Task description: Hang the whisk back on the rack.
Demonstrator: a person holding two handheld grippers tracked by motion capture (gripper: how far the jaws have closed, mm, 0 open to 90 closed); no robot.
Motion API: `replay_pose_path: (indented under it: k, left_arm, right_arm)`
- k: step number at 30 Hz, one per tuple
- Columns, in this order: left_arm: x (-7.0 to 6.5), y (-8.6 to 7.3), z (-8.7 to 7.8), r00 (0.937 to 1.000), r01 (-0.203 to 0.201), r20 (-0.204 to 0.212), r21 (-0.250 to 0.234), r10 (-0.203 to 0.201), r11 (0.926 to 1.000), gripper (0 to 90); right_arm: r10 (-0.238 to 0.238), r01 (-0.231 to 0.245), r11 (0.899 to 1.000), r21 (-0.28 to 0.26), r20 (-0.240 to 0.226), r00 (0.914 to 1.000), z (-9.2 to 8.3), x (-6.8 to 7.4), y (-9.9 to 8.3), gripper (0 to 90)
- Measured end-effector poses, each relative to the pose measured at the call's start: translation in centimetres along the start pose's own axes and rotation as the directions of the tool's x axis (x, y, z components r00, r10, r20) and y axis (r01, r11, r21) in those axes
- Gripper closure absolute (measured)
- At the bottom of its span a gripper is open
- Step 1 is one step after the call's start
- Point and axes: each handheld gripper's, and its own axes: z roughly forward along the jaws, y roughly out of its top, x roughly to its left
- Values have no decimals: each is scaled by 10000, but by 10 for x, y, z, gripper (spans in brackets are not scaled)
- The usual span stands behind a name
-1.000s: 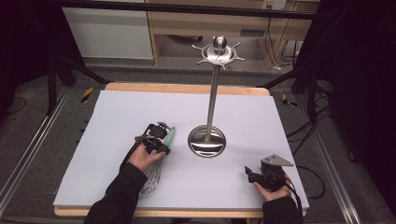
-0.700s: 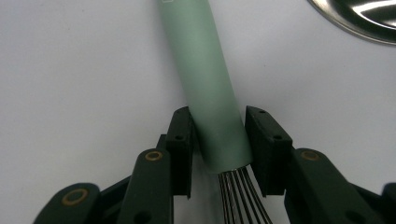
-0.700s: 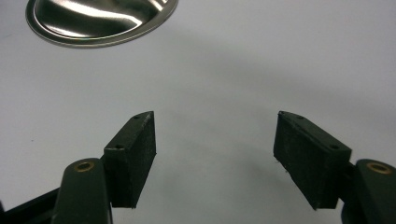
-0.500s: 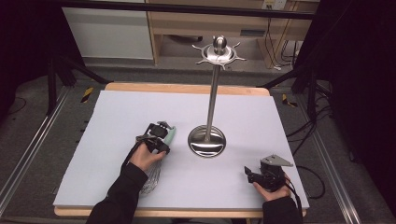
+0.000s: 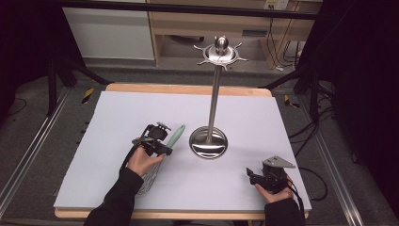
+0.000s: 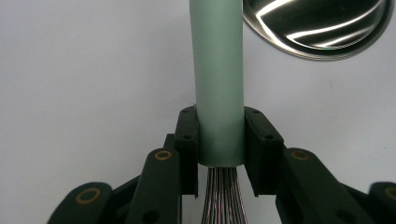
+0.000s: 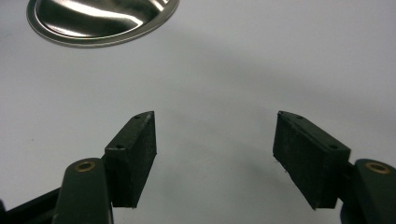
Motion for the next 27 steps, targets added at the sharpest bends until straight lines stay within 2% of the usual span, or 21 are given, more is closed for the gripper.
replay_pose_path:
  k: [3, 7, 8, 11, 12, 16, 19, 22, 24, 25, 27]
  left_arm:
    - [0, -3, -8, 9999, -136, 44, -287, 138, 9995, 689]
    - [-1, -9, -18, 9999, -134, 95, -812, 142, 9966, 689]
    - [-1, -9, -18, 9999, -134, 95, -812, 142, 9966, 689]
    - [-1, -16, -30, 9997, -155, 146, -1350, 176, 9907, 690]
    - [-1, -16, -30, 9997, -155, 146, -1350, 176, 9907, 689]
    - [0, -26, -43, 9998, -105, 163, -1972, 140, 9803, 689]
    - [1, -30, -47, 9996, -112, 231, -2111, 165, 9774, 690]
    - [4, -38, -54, 9996, -11, 268, -2567, 82, 9665, 690]
    - [5, -42, -58, 9996, -24, 274, -2763, 103, 9611, 690]
    - [5, -42, -58, 9996, -24, 274, -2763, 103, 9611, 689]
    - [5, -48, -64, 9996, -4, 277, -3107, 94, 9505, 690]
  right_arm:
    - [13, -13, 10000, -14, 9, 10000, 0, 0, 0, 304]
    - [9, -9, 10000, -4, 20, 10000, 0, 0, 0, 304]
    - [9, -9, 10000, -4, 20, 10000, 0, 0, 0, 304]
    - [11, -11, 10000, -1, 34, 10000, 0, 0, 0, 304]
    - [11, -11, 10000, -1, 34, 10000, 0, 0, 0, 304]
    - [73, -73, 10000, 10, 60, 10000, -1, 0, 0, 304]
    - [79, -79, 10000, 18, 13, 10000, -1, 0, 0, 304]
    - [81, -81, 10000, 21, 26, 10000, -1, 0, 0, 303]
    - [63, -63, 10000, 15, 32, 10000, -1, 0, -1, 304]
    - [63, -63, 10000, 15, 32, 10000, -1, 0, -1, 304]
    - [61, -60, 10000, -28, 83, 9999, -2, -1, -1, 304]
